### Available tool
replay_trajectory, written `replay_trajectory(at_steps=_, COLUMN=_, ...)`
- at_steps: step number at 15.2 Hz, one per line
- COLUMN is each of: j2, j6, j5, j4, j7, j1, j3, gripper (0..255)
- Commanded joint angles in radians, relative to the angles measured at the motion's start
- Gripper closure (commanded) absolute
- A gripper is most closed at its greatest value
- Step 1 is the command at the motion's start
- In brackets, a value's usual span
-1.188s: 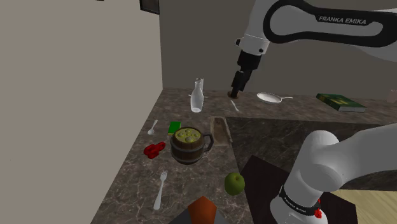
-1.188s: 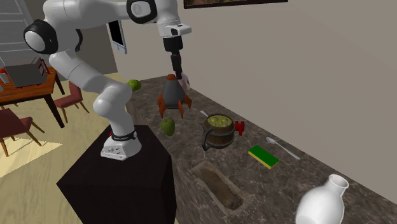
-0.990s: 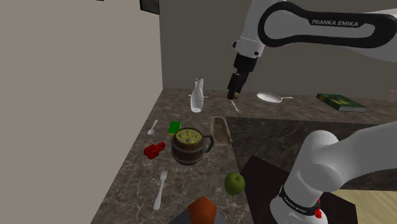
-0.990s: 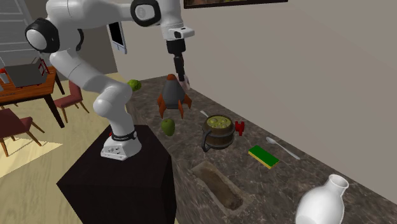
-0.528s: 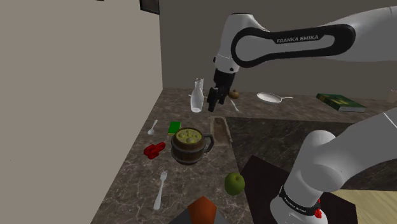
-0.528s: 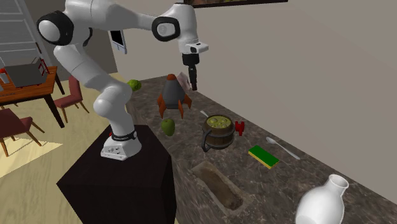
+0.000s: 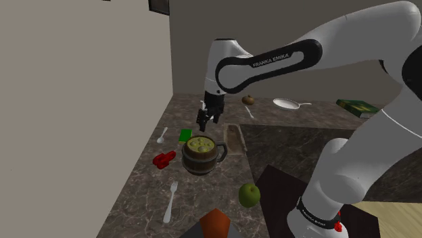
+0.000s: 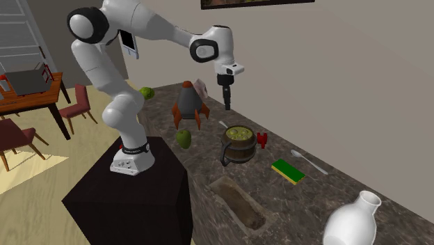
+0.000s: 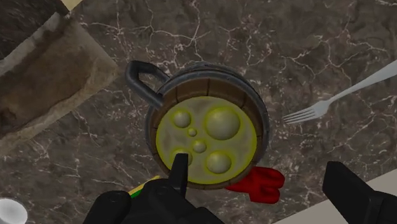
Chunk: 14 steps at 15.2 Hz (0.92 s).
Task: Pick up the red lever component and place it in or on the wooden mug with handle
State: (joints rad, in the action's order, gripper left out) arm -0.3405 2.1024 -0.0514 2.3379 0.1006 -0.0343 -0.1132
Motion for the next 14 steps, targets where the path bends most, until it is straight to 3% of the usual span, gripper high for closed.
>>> replay_trajectory(at_steps=1, j2=0.077, j6=0.041, j5=0.005, j4=-0.032, j7=0.034, j1=-0.002, j3=-0.018, gripper=0)
replay_trajectory(at_steps=14, j2=0.582, j6=0.212, j5=0.106, j4=-0.330, j7=0.248, j1=-0.040, j3=-0.064, gripper=0)
